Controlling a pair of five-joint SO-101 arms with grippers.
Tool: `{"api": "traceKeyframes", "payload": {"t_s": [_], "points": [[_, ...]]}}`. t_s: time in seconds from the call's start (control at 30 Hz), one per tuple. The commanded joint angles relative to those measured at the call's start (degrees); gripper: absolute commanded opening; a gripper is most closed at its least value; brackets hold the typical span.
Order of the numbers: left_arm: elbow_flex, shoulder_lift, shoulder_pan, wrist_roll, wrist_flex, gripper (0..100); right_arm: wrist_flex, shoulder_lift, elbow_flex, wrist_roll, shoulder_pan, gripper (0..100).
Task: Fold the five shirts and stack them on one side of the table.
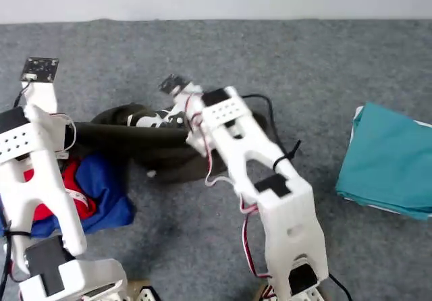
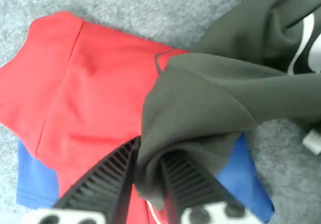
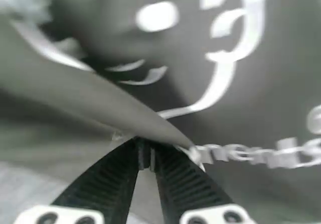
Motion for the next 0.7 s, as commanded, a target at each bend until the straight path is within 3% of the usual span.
{"api": "traceKeyframes", "payload": {"t_s": [0.0,0.3,0.47,0.67], "points": [[-0.22,-2.73,-0.44,-0.88,-0.44,1,5.23,3.91,-16.97,0.97,2.59,0.9],[-0.22,-2.37,-0.26,-0.97,-0.18,1,29.93,9.54,-39.65,-0.79,-5.76,1.1],[-0.22,-2.29,-0.26,-0.97,-0.18,1,30.46,7.25,-38.77,-6.24,-9.36,1.2],[-0.22,-2.29,-0.26,-0.97,-0.18,1,30.2,1.45,-26.99,-7.65,-14.81,1.2]]}}
